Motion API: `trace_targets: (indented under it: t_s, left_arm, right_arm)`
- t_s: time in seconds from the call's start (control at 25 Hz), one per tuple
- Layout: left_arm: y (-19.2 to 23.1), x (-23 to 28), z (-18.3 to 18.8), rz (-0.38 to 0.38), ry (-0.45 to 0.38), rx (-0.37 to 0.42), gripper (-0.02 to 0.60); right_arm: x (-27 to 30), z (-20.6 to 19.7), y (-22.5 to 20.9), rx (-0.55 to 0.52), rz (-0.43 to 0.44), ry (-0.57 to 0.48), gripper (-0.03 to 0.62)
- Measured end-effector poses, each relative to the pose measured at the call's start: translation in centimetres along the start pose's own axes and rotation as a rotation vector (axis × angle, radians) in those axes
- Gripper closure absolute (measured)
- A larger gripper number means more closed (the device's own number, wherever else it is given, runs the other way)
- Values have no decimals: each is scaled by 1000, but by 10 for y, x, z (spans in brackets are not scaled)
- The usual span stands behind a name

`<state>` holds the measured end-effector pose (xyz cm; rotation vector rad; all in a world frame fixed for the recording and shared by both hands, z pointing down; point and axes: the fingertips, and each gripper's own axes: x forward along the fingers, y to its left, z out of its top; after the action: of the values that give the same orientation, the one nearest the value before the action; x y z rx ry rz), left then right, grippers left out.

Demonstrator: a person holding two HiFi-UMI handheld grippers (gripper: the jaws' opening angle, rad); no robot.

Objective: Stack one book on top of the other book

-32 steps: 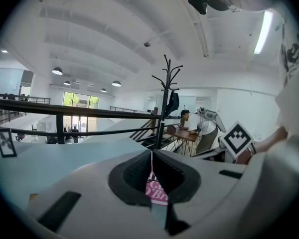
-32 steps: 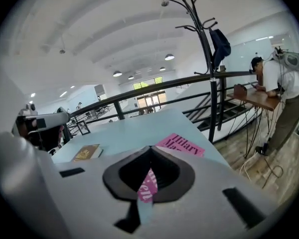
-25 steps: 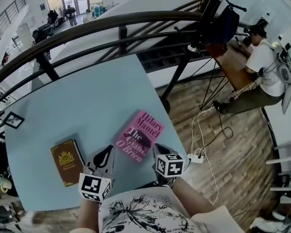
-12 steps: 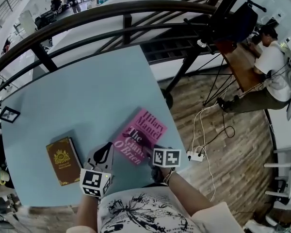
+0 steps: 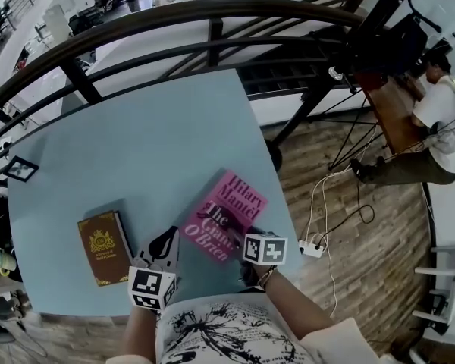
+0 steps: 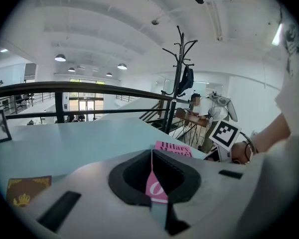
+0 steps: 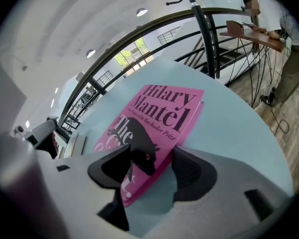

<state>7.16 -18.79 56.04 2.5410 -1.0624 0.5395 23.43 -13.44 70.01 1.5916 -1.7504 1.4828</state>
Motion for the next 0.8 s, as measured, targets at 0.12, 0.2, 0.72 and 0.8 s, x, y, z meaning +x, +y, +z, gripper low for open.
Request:
trace_targets:
  t_s: [0.12, 0.2, 0.72, 0.8]
  left_arm:
    - [3, -1, -1, 12, -2, -8, 570]
    - [3, -2, -3, 17, 3, -13, 569]
    - [12, -2, -87, 22, 295, -314, 569]
    - [9, -1, -101, 11, 350, -368, 568]
  right_arm:
    - [3, 0, 5, -60, 12, 30, 342]
    - [4, 0, 7, -80, 23, 51, 342]
    - [9, -25, 41, -325, 156, 205, 349]
    - [9, -29, 46, -346, 169, 216, 349]
